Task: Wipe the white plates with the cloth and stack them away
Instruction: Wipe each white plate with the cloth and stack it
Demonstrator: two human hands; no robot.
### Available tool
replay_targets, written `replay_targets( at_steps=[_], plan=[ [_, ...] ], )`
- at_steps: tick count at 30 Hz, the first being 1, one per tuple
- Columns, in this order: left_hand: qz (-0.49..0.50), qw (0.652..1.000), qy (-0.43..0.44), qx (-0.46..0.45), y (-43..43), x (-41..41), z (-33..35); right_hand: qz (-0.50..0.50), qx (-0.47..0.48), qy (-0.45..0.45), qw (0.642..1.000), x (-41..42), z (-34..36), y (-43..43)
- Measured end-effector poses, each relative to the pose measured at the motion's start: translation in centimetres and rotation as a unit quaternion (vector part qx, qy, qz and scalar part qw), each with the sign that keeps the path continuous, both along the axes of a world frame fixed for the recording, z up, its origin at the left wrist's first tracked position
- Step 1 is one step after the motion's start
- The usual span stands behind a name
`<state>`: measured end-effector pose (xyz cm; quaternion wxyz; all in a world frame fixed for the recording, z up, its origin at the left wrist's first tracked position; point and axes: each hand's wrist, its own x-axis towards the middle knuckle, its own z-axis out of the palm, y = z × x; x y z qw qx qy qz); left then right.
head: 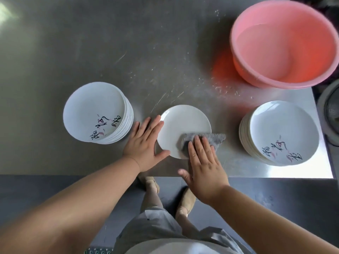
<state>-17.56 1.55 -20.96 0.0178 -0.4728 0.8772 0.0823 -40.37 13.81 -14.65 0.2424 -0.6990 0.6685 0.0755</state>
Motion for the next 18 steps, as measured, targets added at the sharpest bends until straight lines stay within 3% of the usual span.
replay_targets(
  at_steps=[3, 9, 15, 18],
  plan=[
    [0.013, 0.999, -0.021, 0.021, 0.5, -0.4, 1.0, 0.006, -0.002, -0.004, 1.000, -0.7, 0.5, -1.2],
    [0.168, 0.985, -0.019, 0.023, 8.4, -4.6, 2.4, 0.005, -0.028, 0.008, 1.000, -3.9, 0.8, -9.2],
    [0.210, 0.976, 0.048, 0.039, 7.9, -5.7, 1.8, -0.027, -0.018, -0.043, 0.999, 0.1, 0.1, -0.2],
    [0.206, 0.976, 0.060, 0.027, 7.9, -5.4, 1.3, -0.014, 0.003, -0.051, 0.999, 0.0, -0.1, -0.4]
  ],
)
